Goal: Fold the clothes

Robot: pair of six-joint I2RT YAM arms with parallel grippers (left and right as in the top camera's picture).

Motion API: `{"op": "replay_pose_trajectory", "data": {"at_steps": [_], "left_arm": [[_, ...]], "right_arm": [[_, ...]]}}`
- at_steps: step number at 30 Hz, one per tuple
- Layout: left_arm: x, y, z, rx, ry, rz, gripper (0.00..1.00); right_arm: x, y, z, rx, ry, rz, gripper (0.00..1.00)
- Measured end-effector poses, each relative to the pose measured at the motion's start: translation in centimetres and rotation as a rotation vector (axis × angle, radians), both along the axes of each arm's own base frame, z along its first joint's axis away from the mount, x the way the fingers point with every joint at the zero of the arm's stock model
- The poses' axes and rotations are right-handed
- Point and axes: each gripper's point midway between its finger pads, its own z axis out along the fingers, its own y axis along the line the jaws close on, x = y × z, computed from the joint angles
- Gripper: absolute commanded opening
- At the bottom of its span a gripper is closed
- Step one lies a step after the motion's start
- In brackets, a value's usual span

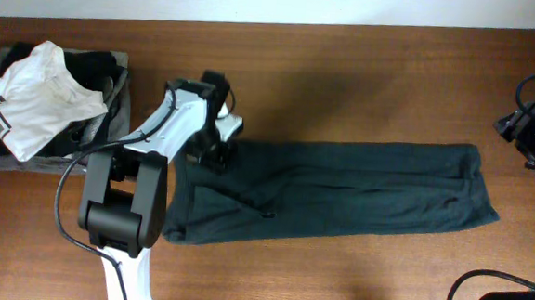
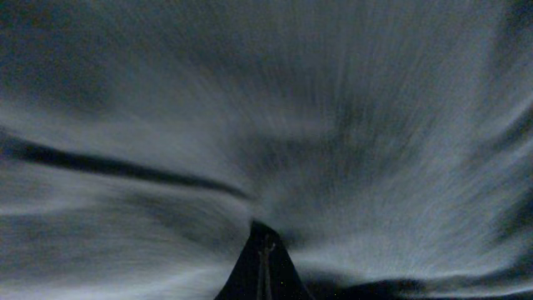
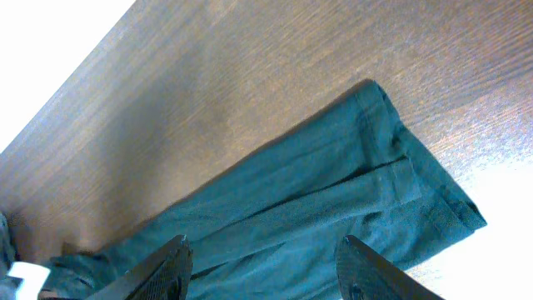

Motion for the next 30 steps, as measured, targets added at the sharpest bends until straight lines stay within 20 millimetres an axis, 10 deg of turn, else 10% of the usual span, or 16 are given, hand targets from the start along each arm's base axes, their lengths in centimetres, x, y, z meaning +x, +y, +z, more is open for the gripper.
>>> {"op": "replay_pose_trajectory", "data": {"at_steps": [4, 7, 9, 14, 17, 21, 23, 30], "left_arm": [[-11.8, -1.0, 1.7, -0.054, 0.466, -0.017, 0.01], [-11.7, -1.7, 4.2, -0.103, 0.401, -0.014, 0.00], [-9.0, -0.7, 6.9, -0.107, 0.188, 0.025, 0.08], [3.9, 1.4, 5.4, -0.003, -0.348, 0.152, 0.00], [5.8, 4.3, -0.9, 0.085, -0.299, 0.241, 0.00], [9.3, 6.4, -1.4, 0.042, -0.377, 0.324, 0.00], [13.0, 10.6, -1.1, 0.034, -0.468, 0.431, 0.00], [17.0, 12.4, 4.5, 0.056, -0.475, 0.457, 0.47]], "right_arm": [[0.0, 0.0, 0.0, 0.000, 0.000, 0.000, 0.60], [0.0, 0.0, 0.0, -0.001, -0.001, 0.001, 0.60], [0.0, 0.0, 0.0, -0.001, -0.002, 0.000, 0.60], [-0.2, 0.1, -0.1, 0.005, 0.007, 0.000, 0.64], [-0.3, 0.2, -0.2, 0.009, 0.014, 0.000, 0.65], [-0.3, 0.2, -0.2, 0.012, 0.017, 0.000, 0.70], [-0.2, 0.3, -1.2, 0.021, 0.032, 0.004, 0.71], [0.5, 0.2, -17.4, 0.009, 0.276, 0.202, 0.99]]}}
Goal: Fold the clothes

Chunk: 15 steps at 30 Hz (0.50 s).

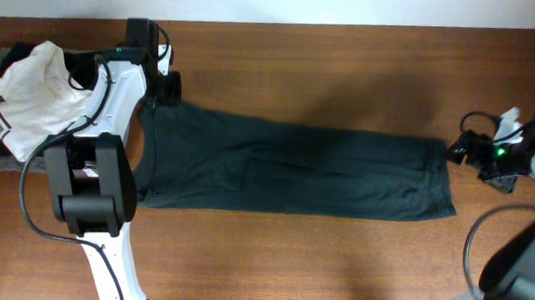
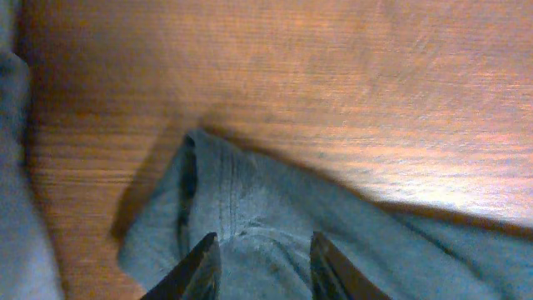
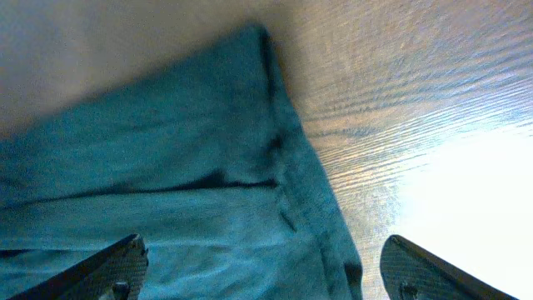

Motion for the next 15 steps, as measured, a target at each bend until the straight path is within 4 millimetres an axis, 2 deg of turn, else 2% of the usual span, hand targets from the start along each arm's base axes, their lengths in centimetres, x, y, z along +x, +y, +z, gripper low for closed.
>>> {"op": "replay_pose_trajectory", "data": {"at_steps": [1, 3, 5, 8, 10, 11, 12, 13, 14, 15], "left_arm": [[0.1, 0.0, 1.4, 0.000, 0.002, -0.001, 0.50], [-0.2, 0.0, 3.4, 0.001, 0.023, -0.001, 0.54], [0.4, 0.0, 6.4, 0.012, -0.012, -0.032, 0.55], [-0.5, 0.0, 6.5, 0.024, 0.024, -0.069, 0.54], [-0.5, 0.0, 6.5, 0.027, 0.023, -0.077, 0.54], [-0.5, 0.0, 6.5, 0.028, 0.022, -0.079, 0.54], [-0.5, 0.0, 6.5, 0.028, 0.023, -0.081, 0.55], [-0.5, 0.0, 6.5, 0.029, 0.023, -0.083, 0.55], [-0.5, 0.0, 6.5, 0.029, 0.023, -0.083, 0.55], [-0.5, 0.0, 6.5, 0.029, 0.023, -0.083, 0.55]], "right_arm": [[-0.3, 0.3, -2.7, 0.026, 0.048, 0.057, 1.00], [-0.8, 0.8, -5.9, 0.063, 0.097, 0.139, 0.99], [-0.8, 0.8, -6.7, 0.077, 0.099, 0.218, 0.99], [-0.9, 2.3, -6.5, 0.186, 0.074, 0.290, 0.86], [-0.4, 4.2, -6.2, 0.297, 0.011, 0.322, 0.71], [-0.1, 5.2, -6.3, 0.358, -0.020, 0.323, 0.46], [0.0, 5.8, -6.3, 0.400, -0.039, 0.318, 0.30], [0.1, 5.7, -6.8, 0.392, -0.043, 0.322, 0.08], [0.1, 5.9, -7.5, 0.415, -0.040, 0.316, 0.04], [0.0, 5.7, -7.6, 0.407, -0.034, 0.313, 0.04]]}}
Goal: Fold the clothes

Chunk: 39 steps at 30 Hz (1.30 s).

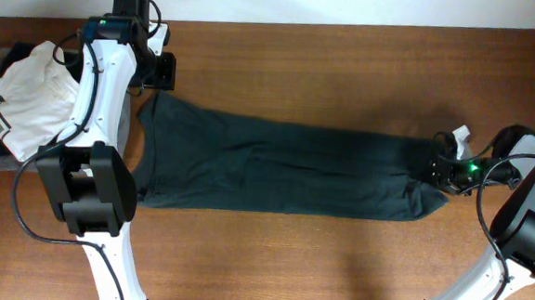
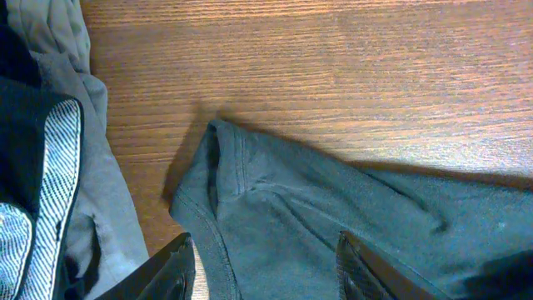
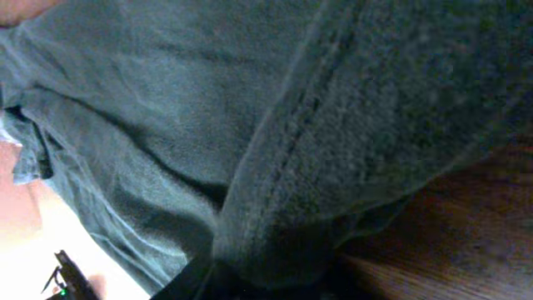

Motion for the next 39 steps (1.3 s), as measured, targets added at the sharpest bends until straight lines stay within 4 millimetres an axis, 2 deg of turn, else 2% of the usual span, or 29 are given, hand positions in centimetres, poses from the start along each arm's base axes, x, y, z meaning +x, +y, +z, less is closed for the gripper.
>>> {"op": "replay_pose_trajectory", "data": {"at_steps": [3, 5, 6, 8, 9, 10, 12, 14, 15, 16, 18, 19, 20, 21, 23, 26, 27, 28, 30, 31, 33, 34, 35, 36, 38, 39], "left_arm": [[-0.3, 0.1, -0.1, 0.000, 0.013, 0.001, 0.54], [-0.5, 0.3, -0.2, 0.000, 0.023, 0.006, 0.54], [-0.6, 0.7, 0.1, 0.000, 0.019, 0.013, 0.55], [-0.6, 1.1, 1.4, 0.000, -0.007, 0.021, 0.55], [-0.9, 1.1, 4.1, 0.001, -0.064, 0.022, 0.56], [-1.2, 1.1, 6.4, 0.002, -0.112, 0.022, 0.56], [-1.8, 1.1, 9.8, 0.003, -0.183, 0.022, 0.57], [-2.6, 1.1, 11.7, 0.003, -0.213, 0.022, 0.56], [-3.0, 1.1, 12.4, 0.003, -0.221, 0.022, 0.56], [-3.2, 1.1, 12.6, 0.003, -0.222, 0.022, 0.56], [-3.4, 1.1, 12.5, 0.003, -0.211, 0.022, 0.56], [-3.4, 1.1, 12.4, 0.003, -0.209, 0.022, 0.56], [-3.5, 1.1, 12.4, 0.003, -0.208, 0.022, 0.57], [-3.5, 1.1, 12.4, 0.003, -0.206, 0.022, 0.56], [-3.5, 1.1, 12.4, 0.003, -0.206, 0.022, 0.56], [-3.6, 1.1, 12.4, 0.003, -0.203, 0.022, 0.56], [-3.6, 1.1, 12.4, 0.003, -0.203, 0.022, 0.57], [-3.6, 1.1, 12.4, 0.003, -0.202, 0.022, 0.57], [-3.6, 1.1, 12.4, 0.003, -0.203, 0.022, 0.60], [-3.6, 1.1, 12.4, 0.003, -0.203, 0.021, 0.60], [-3.6, 1.1, 12.4, 0.004, -0.202, 0.019, 0.60], [-3.6, 1.1, 12.4, 0.004, -0.202, 0.019, 0.60], [-3.6, 1.1, 12.4, 0.004, -0.203, 0.019, 0.60], [-3.6, 1.1, 12.4, 0.004, -0.203, 0.019, 0.60], [-3.8, 1.1, 12.2, 0.004, -0.192, 0.019, 0.58], [-4.2, 1.1, 12.0, 0.004, -0.172, 0.019, 0.58]], "right_arm": [[-0.5, -1.7, 0.0, 0.001, 0.074, -0.080, 0.04], [-0.4, -5.0, 1.4, -0.047, 0.102, -0.154, 0.04], [0.2, -7.3, 2.7, -0.106, 0.089, -0.189, 0.04], [0.2, -9.4, 5.1, -0.171, 0.119, -0.237, 0.04], [1.3, -10.4, 8.5, -0.229, 0.070, -0.255, 0.04], [1.6, -9.9, 10.5, -0.242, 0.055, -0.258, 0.04], [2.9, -6.7, 13.8, -0.275, 0.006, -0.212, 0.04], [4.1, -1.1, 15.4, -0.292, -0.005, -0.113, 0.04], [4.7, 3.1, 15.3, -0.303, 0.014, -0.039, 0.04], [5.0, 5.8, 15.2, -0.313, 0.019, 0.010, 0.04], [5.7, 10.0, 14.9, -0.373, 0.012, 0.064, 0.04], [6.0, 13.7, 14.6, -0.411, -0.001, 0.100, 0.04], [6.0, 15.5, 14.4, -0.425, -0.009, 0.117, 0.04], [5.7, 18.2, 13.8, -0.441, -0.011, 0.135, 0.04], [5.4, 20.5, 13.2, -0.460, -0.005, 0.138, 0.04], [4.9, 24.0, 11.0, -0.471, 0.030, 0.163, 0.05], [4.6, 24.7, 10.1, -0.478, 0.053, 0.175, 0.16], [4.2, 25.3, 9.5, -0.482, 0.066, 0.186, 0.44], [3.6, 26.6, 9.5, -0.469, 0.063, 0.221, 0.65], [3.4, 27.0, 9.6, -0.453, 0.055, 0.256, 0.68], [3.1, 26.7, 10.7, -0.434, 0.059, 0.281, 0.68], [3.5, 26.0, 11.8, -0.423, 0.037, 0.266, 0.53], [4.1, 24.0, 13.8, -0.411, 0.005, 0.218, 0.30], [4.5, 21.7, 15.2, -0.405, 0.001, 0.162, 0.27], [4.8, 18.3, 14.7, -0.407, 0.041, 0.083, 0.22], [4.3, 17.4, 12.2, -0.408, 0.086, 0.061, 0.17]]}}
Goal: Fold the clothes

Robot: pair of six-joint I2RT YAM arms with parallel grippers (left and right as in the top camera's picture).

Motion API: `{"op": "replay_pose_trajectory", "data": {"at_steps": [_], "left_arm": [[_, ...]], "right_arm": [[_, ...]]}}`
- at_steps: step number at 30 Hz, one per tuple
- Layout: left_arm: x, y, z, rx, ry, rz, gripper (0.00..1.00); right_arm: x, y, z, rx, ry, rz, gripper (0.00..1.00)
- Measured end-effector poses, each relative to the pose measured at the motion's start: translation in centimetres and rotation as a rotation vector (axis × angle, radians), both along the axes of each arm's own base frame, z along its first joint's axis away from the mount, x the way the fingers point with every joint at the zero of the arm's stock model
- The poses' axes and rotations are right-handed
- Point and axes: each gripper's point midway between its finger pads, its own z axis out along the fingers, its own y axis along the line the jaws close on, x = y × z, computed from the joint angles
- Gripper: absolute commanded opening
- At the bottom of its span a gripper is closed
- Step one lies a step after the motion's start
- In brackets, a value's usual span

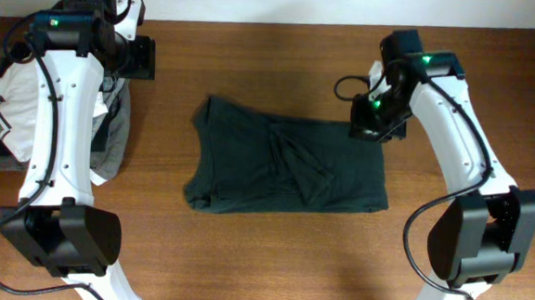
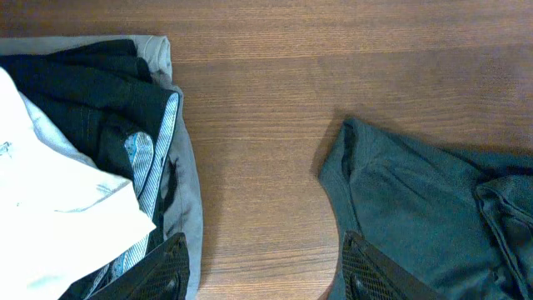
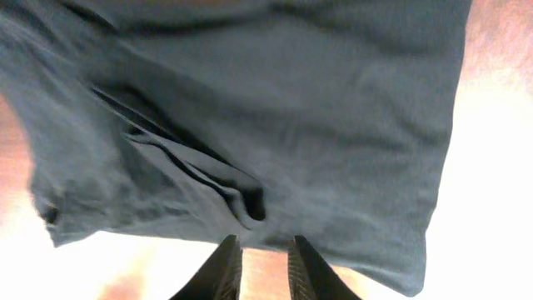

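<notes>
A dark green garment (image 1: 285,165) lies folded in half at the middle of the table, with loose creases in its top layer. My right gripper (image 1: 370,124) hovers at its back right corner. In the right wrist view its fingers (image 3: 226,267) stand a little apart over bare wood, just off the garment's edge (image 3: 275,108), and hold nothing. My left gripper (image 1: 141,60) is at the back left, away from the garment. Seen from the left wrist, it (image 2: 268,271) is wide open over bare wood, with the garment's left end (image 2: 416,208) to its right.
A pile of other clothes (image 1: 37,108) sits at the table's left edge: a white piece on top of dark, striped and grey ones (image 2: 75,167). Brown wooden table (image 1: 273,57) surrounds the garment. The wall runs along the back edge.
The garment was stretched long with my right gripper shut on its right end; now it lies folded in half and the right gripper is off it. The left gripper is farther back and higher.
First my left gripper was down on the garment's left end, the right one open far off. Then the garment lay straightened farther left with both grippers open by its ends. The right then shut on the right end. Now the garment is folded, both grippers open.
</notes>
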Motion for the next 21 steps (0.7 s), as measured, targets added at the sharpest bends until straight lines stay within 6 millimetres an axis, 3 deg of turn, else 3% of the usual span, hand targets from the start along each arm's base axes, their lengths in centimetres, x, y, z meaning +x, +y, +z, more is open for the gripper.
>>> {"op": "replay_pose_trajectory", "data": {"at_steps": [2, 3, 5, 6, 7, 8, 10, 12, 13, 15, 16, 17, 18, 19, 21], "left_arm": [[-0.5, 0.0, -0.2, 0.000, 0.023, 0.000, 0.58], [-1.1, 0.0, -0.5, 0.000, 0.049, 0.001, 0.58], [-1.7, 0.0, -0.8, -0.001, 0.076, 0.000, 0.58], [-1.8, 0.0, -0.8, -0.002, 0.080, 0.000, 0.58], [-1.8, 0.0, -0.8, -0.002, 0.081, 0.000, 0.58], [-1.8, 0.0, -0.8, -0.001, 0.081, 0.001, 0.58], [-1.9, 0.3, -0.9, 0.014, 0.085, 0.008, 0.59], [-2.2, 0.5, -1.0, 0.027, 0.096, 0.014, 0.63], [-2.3, 0.6, -1.0, 0.030, 0.104, 0.015, 0.65], [-2.7, -0.1, -1.3, -0.004, 0.121, 0.000, 0.66], [-3.4, -1.0, -2.2, -0.054, 0.149, -0.022, 0.71], [-4.1, -1.8, -3.7, -0.097, 0.191, -0.038, 0.78], [-4.3, -2.4, -5.3, -0.128, 0.210, -0.052, 0.86], [-5.3, -3.0, -8.5, -0.167, 0.272, -0.061, 0.87], [-6.9, -5.2, -15.1, -0.292, 0.336, -0.096, 0.87]], "right_arm": [[-1.0, 0.5, -3.4, -0.002, 0.043, -0.011, 0.08], [-2.6, 1.2, -6.9, 0.001, 0.102, -0.019, 0.08], [-4.8, 4.0, -10.8, 0.069, 0.138, 0.015, 0.05], [-4.5, 5.6, -11.1, 0.127, 0.109, 0.033, 0.04], [-6.5, 8.7, -11.6, 0.174, 0.130, 0.118, 0.04], [-7.6, 13.0, -10.8, 0.268, 0.089, 0.271, 0.04], [-10.8, 17.4, -9.1, 0.346, 0.083, 0.469, 0.04], [-10.2, 16.5, -6.3, 0.278, 0.020, 0.509, 0.04], [-8.3, 15.0, -3.9, 0.222, -0.064, 0.480, 0.09], [-5.7, 12.2, -1.0, 0.181, -0.155, 0.400, 0.16], [-4.3, 9.6, 0.0, 0.155, -0.185, 0.322, 0.33], [-3.4, 7.4, 0.3, 0.140, -0.193, 0.255, 0.44], [-2.9, 5.8, 0.4, 0.137, -0.188, 0.204, 0.50], [-2.5, 3.6, 0.5, 0.152, -0.171, 0.138, 0.52], [-2.4, 1.9, 0.9, 0.201, -0.152, 0.085, 0.52]]}}
